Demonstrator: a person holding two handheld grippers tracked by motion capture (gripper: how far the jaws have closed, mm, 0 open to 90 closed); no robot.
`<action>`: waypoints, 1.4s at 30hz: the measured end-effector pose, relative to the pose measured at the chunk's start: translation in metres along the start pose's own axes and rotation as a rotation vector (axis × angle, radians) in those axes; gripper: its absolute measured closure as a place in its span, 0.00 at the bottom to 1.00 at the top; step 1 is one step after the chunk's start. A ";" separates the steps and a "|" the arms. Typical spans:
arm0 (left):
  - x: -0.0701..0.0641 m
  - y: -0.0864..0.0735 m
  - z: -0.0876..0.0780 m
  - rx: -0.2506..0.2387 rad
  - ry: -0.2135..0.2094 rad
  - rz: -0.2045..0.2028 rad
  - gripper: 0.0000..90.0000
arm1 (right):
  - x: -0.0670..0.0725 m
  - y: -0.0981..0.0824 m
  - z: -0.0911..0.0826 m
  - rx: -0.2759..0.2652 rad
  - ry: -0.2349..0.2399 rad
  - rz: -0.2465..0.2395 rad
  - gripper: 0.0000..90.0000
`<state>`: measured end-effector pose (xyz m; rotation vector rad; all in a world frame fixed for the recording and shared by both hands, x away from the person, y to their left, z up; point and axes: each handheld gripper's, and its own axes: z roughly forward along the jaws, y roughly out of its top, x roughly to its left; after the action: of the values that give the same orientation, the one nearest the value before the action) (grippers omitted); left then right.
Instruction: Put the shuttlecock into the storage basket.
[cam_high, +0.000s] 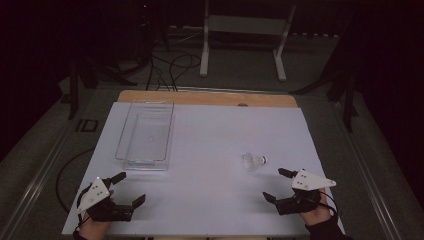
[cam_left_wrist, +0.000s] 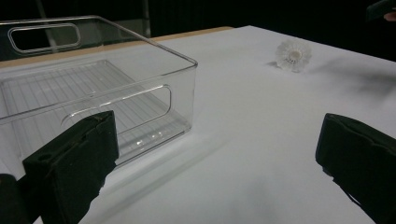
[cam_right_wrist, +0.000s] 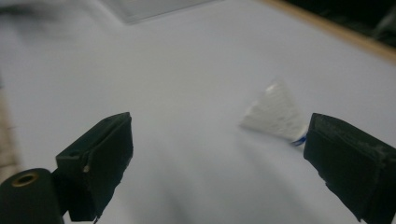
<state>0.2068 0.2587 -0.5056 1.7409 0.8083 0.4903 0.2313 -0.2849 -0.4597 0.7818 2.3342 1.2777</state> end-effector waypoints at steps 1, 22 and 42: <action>0.000 0.000 0.000 0.002 -0.004 -0.001 0.00 | -0.002 0.001 0.000 0.019 0.037 0.012 0.09; -0.001 0.000 0.001 0.006 -0.009 0.003 0.00 | -0.020 0.002 0.003 0.164 0.205 0.009 0.09; 0.000 0.000 0.002 0.004 -0.016 0.001 0.00 | -0.033 0.001 0.014 0.411 0.298 -0.032 0.09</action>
<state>0.2075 0.2574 -0.5061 1.7465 0.7982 0.4753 0.2654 -0.2961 -0.4648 0.7058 2.8920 0.9647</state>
